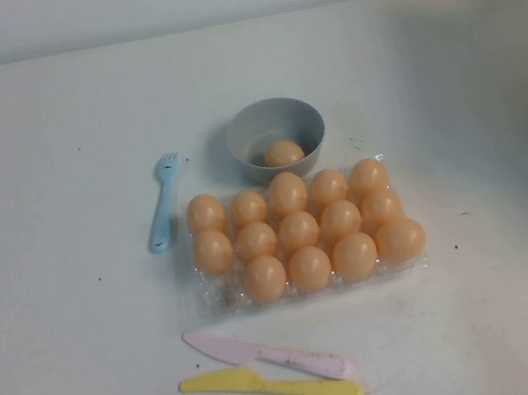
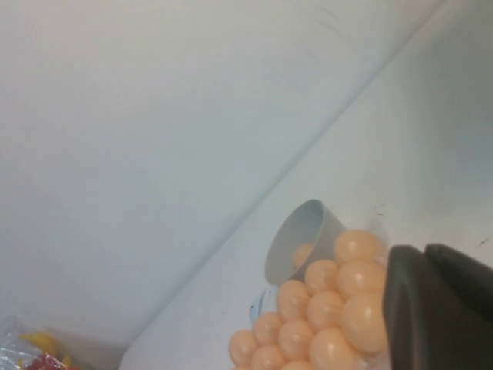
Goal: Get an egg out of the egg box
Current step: Pick up the egg from the plastic box
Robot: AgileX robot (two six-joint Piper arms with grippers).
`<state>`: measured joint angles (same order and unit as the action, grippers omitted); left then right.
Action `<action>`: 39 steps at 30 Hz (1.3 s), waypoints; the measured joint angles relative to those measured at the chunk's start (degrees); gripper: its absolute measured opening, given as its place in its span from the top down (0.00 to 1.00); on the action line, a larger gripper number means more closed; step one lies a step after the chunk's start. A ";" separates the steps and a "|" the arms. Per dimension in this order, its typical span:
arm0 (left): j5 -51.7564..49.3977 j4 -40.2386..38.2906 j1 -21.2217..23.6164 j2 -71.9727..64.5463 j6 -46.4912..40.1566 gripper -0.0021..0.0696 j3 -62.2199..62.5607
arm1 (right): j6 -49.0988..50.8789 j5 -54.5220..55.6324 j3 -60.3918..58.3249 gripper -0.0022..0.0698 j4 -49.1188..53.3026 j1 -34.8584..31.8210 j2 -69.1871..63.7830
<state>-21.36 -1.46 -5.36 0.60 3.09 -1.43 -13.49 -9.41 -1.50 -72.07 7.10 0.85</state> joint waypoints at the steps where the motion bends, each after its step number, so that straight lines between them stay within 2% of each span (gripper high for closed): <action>1: 0.00 0.00 0.00 0.00 0.00 0.98 0.00 | 0.00 -0.13 0.00 0.99 0.00 0.00 0.00; 9: 0.00 0.00 0.00 0.00 0.00 0.98 0.00 | -8.77 -2.78 3.10 0.99 0.19 0.00 -0.83; 16: 0.00 0.00 0.00 0.00 0.00 0.98 0.00 | -26.94 -10.22 18.11 0.99 2.00 0.00 -15.77; 23: 0.00 0.00 0.00 0.00 0.00 0.98 0.00 | -36.43 -8.97 23.03 0.99 -1.04 0.00 -25.79; 27: 0.00 0.00 0.00 0.00 0.00 0.98 0.00 | -41.85 -13.11 27.29 0.99 -0.26 0.00 -34.05; 31: 0.00 0.00 0.00 0.00 0.00 0.98 0.00 | -41.27 -19.91 36.54 0.99 5.76 0.00 -46.07; 39: 0.00 0.00 0.00 0.00 0.00 0.98 0.00 | -28.00 -40.95 59.03 0.99 26.86 0.29 -69.06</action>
<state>-21.36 -1.46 -5.36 0.60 3.09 -1.43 -41.49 -50.35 57.54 -45.21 7.38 -68.21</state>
